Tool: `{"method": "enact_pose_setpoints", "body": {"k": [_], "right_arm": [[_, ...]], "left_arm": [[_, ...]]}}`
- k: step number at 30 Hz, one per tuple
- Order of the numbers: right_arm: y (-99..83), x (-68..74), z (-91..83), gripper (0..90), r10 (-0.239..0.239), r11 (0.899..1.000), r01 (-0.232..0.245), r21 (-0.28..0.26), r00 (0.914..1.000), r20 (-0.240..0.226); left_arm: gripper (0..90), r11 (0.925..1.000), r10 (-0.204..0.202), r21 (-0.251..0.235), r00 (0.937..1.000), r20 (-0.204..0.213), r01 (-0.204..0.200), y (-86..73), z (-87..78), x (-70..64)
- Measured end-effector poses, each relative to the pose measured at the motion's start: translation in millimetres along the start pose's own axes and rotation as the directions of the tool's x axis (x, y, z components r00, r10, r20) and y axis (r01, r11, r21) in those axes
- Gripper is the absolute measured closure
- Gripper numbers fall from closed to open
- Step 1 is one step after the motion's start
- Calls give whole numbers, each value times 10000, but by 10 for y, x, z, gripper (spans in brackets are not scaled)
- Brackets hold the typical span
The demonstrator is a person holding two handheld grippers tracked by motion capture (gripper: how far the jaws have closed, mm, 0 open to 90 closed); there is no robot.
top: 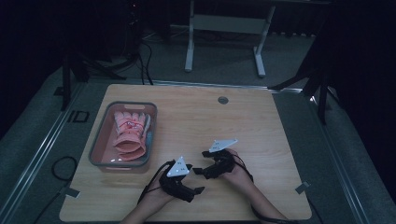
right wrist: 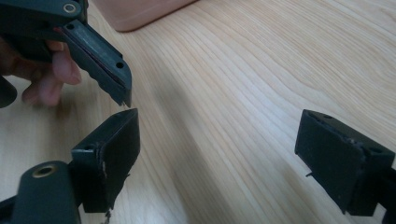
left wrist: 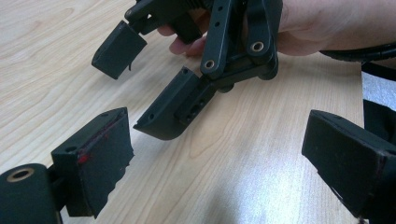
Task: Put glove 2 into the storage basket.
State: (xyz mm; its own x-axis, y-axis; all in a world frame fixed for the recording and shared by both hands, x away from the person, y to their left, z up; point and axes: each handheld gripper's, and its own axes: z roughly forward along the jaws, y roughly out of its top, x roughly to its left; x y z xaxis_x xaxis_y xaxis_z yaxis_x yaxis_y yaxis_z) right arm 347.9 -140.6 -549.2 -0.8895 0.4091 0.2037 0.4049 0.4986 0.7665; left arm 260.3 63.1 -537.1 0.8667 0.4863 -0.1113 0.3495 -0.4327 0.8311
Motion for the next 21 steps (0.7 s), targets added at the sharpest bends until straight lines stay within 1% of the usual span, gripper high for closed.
{"method": "enact_pose_setpoints", "body": {"k": [1,2,6,9,12,16,18,21], "right_arm": [[-12,-5,-11,140,-6,10000,6,-54,10000,7],[-38,-12,-41,140,42,9998,-42,-172,10000,10],[-88,-28,-101,140,58,9996,-54,-263,9999,130],[-129,-37,-136,140,129,9993,-122,-357,9997,188],[-158,-43,-155,140,91,9993,-80,-359,9995,297],[-187,-56,-166,140,134,9993,-114,-351,9984,553],[-197,-65,-164,140,137,9995,-119,-310,9981,605],[-197,-70,-170,140,157,9992,-135,-377,9982,574]], "left_arm": [[86,10000,0,0,10000,0,0,0,0,0],[86,9998,170,83,9999,28,-170,-16,29,-26],[86,9999,168,-30,9997,157,-167,-45,60,-52],[89,9991,417,8,9989,196,-417,-70,87,-70],[104,9991,422,54,9986,305,-424,-84,109,-76],[103,9992,361,169,9989,301,-366,-92,125,-82],[104,9988,469,153,9985,268,-474,-100,127,-84],[104,9990,439,70,9984,343,-441,-96,123,-82]]}}
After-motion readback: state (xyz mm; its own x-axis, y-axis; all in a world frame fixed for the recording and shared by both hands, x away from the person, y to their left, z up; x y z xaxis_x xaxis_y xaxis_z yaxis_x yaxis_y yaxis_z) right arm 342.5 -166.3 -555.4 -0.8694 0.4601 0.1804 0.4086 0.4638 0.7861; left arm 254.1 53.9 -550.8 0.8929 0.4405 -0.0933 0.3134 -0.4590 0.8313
